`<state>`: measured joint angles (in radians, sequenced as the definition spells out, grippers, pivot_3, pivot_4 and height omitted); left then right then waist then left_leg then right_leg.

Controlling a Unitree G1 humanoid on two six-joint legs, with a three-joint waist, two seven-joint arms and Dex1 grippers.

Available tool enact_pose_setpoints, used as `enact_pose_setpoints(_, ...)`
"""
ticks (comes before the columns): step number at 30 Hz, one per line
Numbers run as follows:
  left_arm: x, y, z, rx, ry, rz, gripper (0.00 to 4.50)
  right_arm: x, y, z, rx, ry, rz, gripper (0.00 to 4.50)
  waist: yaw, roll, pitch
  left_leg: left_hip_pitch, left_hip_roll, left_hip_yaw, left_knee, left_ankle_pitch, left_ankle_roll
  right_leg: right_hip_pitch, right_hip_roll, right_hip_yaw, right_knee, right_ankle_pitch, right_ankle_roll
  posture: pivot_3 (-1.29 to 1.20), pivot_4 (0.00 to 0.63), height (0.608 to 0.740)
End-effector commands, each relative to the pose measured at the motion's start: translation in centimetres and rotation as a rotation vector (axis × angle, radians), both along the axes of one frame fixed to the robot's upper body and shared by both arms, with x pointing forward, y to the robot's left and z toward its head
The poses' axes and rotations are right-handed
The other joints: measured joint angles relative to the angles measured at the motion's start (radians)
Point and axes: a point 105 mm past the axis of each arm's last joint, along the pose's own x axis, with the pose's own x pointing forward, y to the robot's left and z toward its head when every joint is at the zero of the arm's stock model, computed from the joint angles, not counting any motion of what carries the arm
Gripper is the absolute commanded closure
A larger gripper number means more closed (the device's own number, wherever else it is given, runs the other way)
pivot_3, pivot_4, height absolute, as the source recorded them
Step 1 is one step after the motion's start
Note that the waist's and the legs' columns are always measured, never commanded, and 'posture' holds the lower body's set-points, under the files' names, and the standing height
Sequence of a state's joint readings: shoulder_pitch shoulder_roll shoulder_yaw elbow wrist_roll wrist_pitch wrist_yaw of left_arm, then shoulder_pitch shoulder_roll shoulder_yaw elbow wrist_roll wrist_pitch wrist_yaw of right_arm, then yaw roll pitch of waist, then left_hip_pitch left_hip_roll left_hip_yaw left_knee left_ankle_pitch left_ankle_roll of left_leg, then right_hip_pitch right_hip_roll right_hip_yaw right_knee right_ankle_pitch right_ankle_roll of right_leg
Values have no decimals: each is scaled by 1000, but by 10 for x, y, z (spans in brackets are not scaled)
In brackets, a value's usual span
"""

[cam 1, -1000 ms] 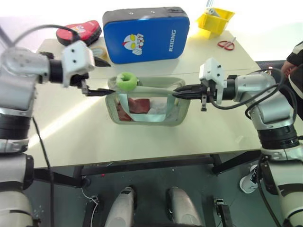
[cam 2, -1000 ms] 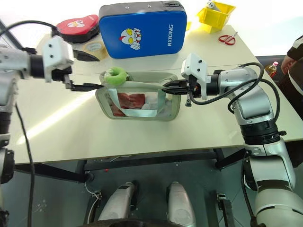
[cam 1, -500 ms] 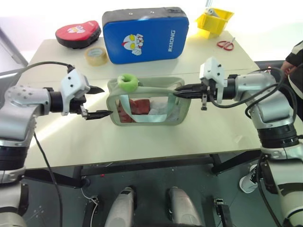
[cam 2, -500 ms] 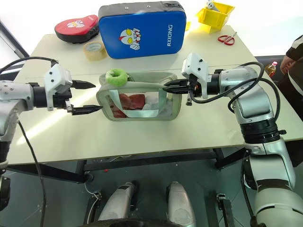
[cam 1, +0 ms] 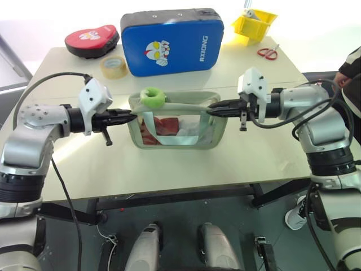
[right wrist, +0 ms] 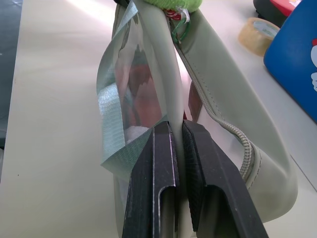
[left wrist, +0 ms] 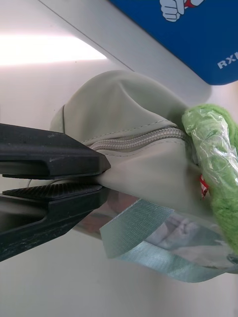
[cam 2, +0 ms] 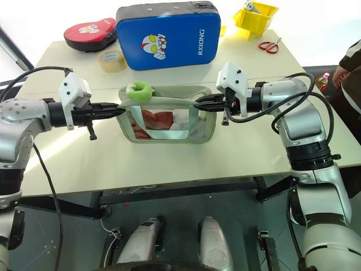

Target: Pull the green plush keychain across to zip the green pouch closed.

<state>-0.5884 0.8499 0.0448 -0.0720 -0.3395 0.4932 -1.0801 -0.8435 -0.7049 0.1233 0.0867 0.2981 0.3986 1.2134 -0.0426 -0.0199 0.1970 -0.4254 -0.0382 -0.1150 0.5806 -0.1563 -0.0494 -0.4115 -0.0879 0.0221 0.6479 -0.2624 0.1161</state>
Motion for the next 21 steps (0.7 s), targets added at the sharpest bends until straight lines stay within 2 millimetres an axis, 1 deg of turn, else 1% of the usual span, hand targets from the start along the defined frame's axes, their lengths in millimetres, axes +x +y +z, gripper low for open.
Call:
enact_pose_setpoints(1,0,0,12,13,-42,11,4466,0,1,19,22,-66,-3,4500,0,0,0,0,0,0,0,0,0,0,0,0,0,0,0,0,150,740)
enact_pose_setpoints(3,-1,-2,15,-8,-39,10,4466,2,0,21,29,-58,-15,4500,0,0,0,0,0,0,0,0,0,0,0,0,0,0,0,0,150,740)
enact_pose_setpoints(7,-1,2,13,9,-34,20,4500,3,0,22,30,-47,-18,2949,0,0,0,0,0,0,0,0,0,0,0,0,0,0,0,0,150,740)
enact_pose_setpoints(8,-1,2,12,11,-32,21,4500,4,0,23,30,-54,-19,2368,0,0,0,0,0,0,0,0,0,0,0,0,0,0,0,0,150,740)
enact_pose_setpoints(9,-2,3,12,11,-30,23,4500,4,0,26,31,-63,-18,1901,0,0,0,0,0,0,0,0,0,0,0,0,0,0,0,0,150,740)
enact_pose_setpoints(10,-2,3,11,12,-29,23,4500,4,0,29,35,-72,-17,1269,0,0,0,0,0,0,0,0,0,0,0,0,0,0,0,0,150,740)
enact_pose_setpoints(11,-3,4,11,13,-28,24,4500,5,1,35,49,-80,-15,865,0,0,0,0,0,0,0,0,0,0,0,0,0,0,0,0,150,740)
enact_pose_setpoints(12,-4,4,11,13,-26,26,4500,4,5,41,68,-83,-6,265,-2,0,0,0,0,0,0,0,0,0,0,0,0,0,0,0,150,740)
enact_pose_setpoints(13,-4,5,11,13,-25,28,4500,2,10,48,90,-92,15,40,-3,0,0,0,0,0,0,0,0,0,0,0,0,0,0,0,150,740)
enact_pose_setpoints(14,-4,5,11,12,-24,30,4500,0,16,54,107,-100,29,40,-3,0,0,0,0,0,-1,0,0,0,0,0,0,0,0,0,150,740)
enact_pose_setpoints(16,-5,4,10,8,-21,33,4500,-2,36,59,139,-124,61,40,-5,0,0,0,0,0,-1,0,0,-1,0,0,0,0,0,0,150,740)
enact_pose_setpoints(19,-6,1,7,2,-17,26,4500,-5,69,55,184,-137,100,40,-3,0,0,1,1,0,-1,0,0,-1,0,0,1,0,0,0,150,740)
enact_pose_setpoints(21,-6,-1,7,3,-18,25,4500,-7,85,50,200,-136,121,40,-2,0,0,0,0,0,-1,0,0,-1,0,0,1,0,0,0,150,740)
